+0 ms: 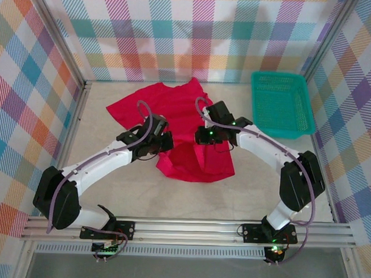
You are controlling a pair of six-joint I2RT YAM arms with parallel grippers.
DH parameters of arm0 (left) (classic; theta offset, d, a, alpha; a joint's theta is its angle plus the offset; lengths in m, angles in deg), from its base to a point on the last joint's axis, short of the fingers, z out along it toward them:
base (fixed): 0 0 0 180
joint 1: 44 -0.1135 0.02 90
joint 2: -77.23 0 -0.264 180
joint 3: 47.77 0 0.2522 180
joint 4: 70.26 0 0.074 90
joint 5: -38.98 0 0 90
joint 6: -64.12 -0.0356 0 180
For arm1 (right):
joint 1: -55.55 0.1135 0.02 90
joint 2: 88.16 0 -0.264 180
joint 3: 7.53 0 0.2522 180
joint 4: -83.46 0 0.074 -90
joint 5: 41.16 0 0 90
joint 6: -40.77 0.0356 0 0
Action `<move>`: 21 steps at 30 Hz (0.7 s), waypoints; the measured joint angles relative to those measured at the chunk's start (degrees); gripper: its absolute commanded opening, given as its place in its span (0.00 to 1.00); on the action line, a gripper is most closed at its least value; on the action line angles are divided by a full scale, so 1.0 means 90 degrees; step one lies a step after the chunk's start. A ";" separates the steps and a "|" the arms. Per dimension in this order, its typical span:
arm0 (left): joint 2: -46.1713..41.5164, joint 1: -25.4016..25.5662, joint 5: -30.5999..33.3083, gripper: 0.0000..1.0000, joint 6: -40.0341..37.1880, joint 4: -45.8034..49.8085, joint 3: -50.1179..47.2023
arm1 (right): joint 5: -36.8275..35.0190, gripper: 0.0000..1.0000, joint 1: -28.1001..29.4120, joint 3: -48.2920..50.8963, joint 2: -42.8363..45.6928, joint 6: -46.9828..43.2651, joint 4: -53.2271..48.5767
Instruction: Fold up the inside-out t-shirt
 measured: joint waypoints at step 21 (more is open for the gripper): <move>0.0794 -0.0007 -0.0408 0.00 -0.0078 0.0454 0.1105 | -0.0058 0.34 -0.0576 -0.0464 -0.0153 0.0313 -0.0814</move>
